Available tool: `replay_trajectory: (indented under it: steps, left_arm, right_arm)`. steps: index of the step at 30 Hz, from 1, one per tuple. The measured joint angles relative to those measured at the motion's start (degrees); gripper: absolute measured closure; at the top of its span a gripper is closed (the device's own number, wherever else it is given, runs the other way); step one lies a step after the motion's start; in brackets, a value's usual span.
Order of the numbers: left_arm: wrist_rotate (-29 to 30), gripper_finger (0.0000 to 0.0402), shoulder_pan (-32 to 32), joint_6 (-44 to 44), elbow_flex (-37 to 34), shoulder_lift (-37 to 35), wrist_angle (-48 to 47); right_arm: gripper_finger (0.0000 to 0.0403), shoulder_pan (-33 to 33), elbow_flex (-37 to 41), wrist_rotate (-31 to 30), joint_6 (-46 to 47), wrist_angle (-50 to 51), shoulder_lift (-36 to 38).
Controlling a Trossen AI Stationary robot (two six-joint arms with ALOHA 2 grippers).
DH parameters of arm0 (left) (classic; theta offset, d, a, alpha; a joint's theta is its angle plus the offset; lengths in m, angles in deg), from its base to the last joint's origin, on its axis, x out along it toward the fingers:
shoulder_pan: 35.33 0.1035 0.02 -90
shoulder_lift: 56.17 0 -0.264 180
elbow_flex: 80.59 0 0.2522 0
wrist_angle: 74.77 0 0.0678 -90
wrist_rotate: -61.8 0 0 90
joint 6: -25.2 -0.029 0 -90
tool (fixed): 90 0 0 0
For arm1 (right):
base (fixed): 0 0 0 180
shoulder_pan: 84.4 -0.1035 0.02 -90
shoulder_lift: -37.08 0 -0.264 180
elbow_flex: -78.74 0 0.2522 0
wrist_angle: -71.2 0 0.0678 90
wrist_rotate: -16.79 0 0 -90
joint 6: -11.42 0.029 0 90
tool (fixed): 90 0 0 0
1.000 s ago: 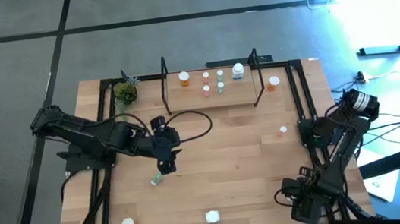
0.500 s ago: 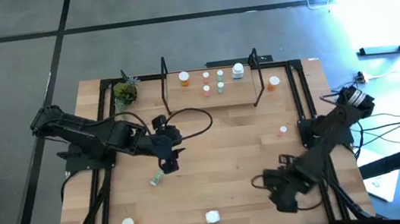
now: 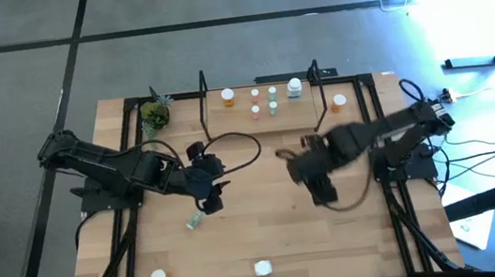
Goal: Pick and place medicine bottles onto shelf by color
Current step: Put the right white pill bottle on the shelf aligned with the white bottle
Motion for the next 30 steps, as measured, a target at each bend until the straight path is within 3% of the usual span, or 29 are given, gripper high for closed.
replay_trajectory:
  steps: [6, 17, 30]
  left_arm:
    - [-0.01, 0.0207, 0.95, -0.26, -0.03, -1.52, -0.71]
    - [-0.06, 0.0207, 3.78, -1.73, 0.04, -2.47, -1.3]
    - [-0.1, 0.0207, 8.5, -1.93, 0.04, -2.47, -4.65]
  right_arm:
    - [0.022, 12.56, -0.33, -0.01, -17.15, -1.51, 0.0]
    - [0.0219, 33.6, -0.3, 0.05, -29.42, -6.2, -3.16]
    - [0.0219, 43.49, -0.27, -0.07, -34.51, -9.58, -12.04]
